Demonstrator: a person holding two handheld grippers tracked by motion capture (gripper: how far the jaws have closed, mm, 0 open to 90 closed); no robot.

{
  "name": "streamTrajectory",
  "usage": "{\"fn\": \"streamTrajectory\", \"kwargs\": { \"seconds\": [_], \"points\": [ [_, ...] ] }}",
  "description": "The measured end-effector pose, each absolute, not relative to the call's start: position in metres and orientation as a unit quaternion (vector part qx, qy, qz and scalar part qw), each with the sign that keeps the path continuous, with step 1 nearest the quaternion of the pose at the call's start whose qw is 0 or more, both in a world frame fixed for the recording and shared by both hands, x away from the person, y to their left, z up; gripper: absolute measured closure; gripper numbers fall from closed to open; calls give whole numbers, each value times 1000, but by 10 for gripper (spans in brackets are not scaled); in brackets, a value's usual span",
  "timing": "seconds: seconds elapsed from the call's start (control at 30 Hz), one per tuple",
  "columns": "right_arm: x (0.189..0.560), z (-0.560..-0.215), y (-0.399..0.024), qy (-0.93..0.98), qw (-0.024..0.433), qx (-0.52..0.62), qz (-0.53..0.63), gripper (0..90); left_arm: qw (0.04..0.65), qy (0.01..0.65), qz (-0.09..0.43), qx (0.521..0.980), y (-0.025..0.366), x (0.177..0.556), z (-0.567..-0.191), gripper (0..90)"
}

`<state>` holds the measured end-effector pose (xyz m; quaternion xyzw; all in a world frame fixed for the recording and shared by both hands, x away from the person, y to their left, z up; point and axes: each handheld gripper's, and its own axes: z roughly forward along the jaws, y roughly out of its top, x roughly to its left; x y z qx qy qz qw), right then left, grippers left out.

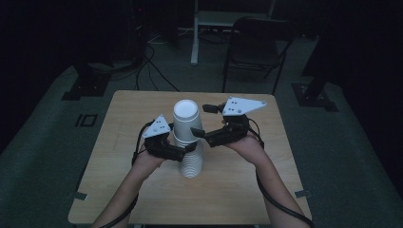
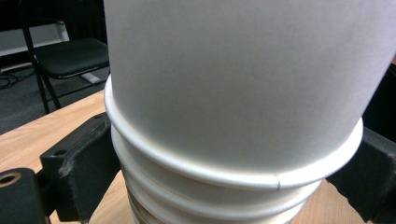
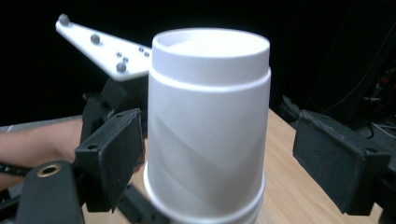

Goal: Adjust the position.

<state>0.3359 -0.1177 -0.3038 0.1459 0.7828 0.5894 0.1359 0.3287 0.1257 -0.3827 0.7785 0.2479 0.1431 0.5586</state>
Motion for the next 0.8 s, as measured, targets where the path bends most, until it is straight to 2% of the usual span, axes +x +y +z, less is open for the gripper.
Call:
{"fn": "streamTrajectory", "kwargs": {
  "seconds": [0.8],
  "points": [
    [346, -301, -86, 786, 131, 136, 588, 172, 558, 248, 144, 779, 126, 329, -383, 54]
  ]
}}
